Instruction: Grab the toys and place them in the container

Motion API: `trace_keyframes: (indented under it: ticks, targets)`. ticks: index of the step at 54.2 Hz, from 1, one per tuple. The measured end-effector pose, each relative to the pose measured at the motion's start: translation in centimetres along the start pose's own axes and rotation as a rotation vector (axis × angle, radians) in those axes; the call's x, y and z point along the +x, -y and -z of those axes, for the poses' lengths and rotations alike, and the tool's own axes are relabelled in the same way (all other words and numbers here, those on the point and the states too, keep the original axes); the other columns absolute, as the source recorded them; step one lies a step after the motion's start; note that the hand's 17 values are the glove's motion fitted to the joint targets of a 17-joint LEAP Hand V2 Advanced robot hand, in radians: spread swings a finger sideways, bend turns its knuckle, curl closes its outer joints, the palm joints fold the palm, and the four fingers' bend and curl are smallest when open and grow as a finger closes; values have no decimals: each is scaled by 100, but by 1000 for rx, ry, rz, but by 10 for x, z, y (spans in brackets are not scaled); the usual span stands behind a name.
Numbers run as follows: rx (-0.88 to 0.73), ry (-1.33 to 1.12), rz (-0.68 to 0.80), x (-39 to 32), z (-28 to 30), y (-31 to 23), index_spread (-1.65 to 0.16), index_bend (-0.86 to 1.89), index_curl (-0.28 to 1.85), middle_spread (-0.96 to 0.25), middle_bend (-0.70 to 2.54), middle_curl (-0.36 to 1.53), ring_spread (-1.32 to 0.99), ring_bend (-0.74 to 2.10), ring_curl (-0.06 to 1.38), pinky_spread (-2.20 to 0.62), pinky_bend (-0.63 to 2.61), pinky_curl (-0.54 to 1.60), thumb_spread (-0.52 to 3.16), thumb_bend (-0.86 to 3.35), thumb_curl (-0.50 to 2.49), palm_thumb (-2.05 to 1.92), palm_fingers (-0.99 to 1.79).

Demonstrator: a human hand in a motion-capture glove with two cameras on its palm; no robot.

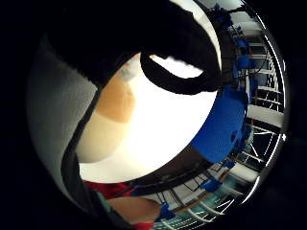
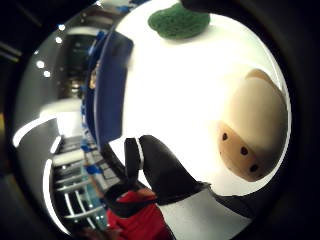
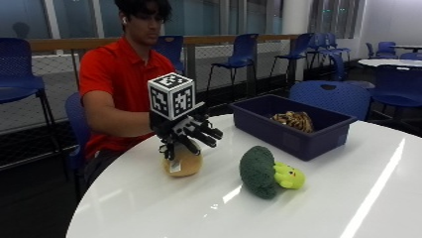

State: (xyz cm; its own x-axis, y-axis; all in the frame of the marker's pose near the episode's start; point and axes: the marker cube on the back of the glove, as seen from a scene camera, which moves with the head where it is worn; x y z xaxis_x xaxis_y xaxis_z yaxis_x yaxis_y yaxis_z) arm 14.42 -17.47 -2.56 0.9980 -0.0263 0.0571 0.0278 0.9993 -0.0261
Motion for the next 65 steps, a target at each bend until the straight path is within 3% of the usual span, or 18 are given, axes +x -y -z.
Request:
trace_keyframes:
  ticks: [29, 34, 44, 51, 58, 65]
  targets:
    - [-202, -77, -127, 32, -46, -7, -36, 14, 26, -5, 12, 20, 5, 20, 24, 10, 133, 40, 106, -3, 26, 0, -14]
    - [-202, -139, -150, 32, -48, -7, -36, 12, 24, -4, 11, 18, 3, 39, 29, 6, 134, 40, 112, 1, 28, 8, -6]
    - [-105, -161, -174, 26, -47, -7, -39, 24, 28, -11, 19, 21, -12, 63, 34, -3, 115, 33, 124, 6, 33, 22, 22]
    - [33, -129, -139, 25, -41, 0, -38, 16, 28, -22, 36, 28, -31, 80, 39, -27, 112, 31, 131, 16, 41, 42, 66]
    - [73, -36, -89, 22, -23, 1, -39, 20, 32, -33, 47, 35, -43, 88, 43, -37, 108, 32, 111, 21, 53, 62, 91]
    - [119, 5, -37, -4, 7, -2, -40, 22, 37, -39, 52, 40, -48, 91, 47, -40, 104, 35, 94, 20, 61, 68, 97]
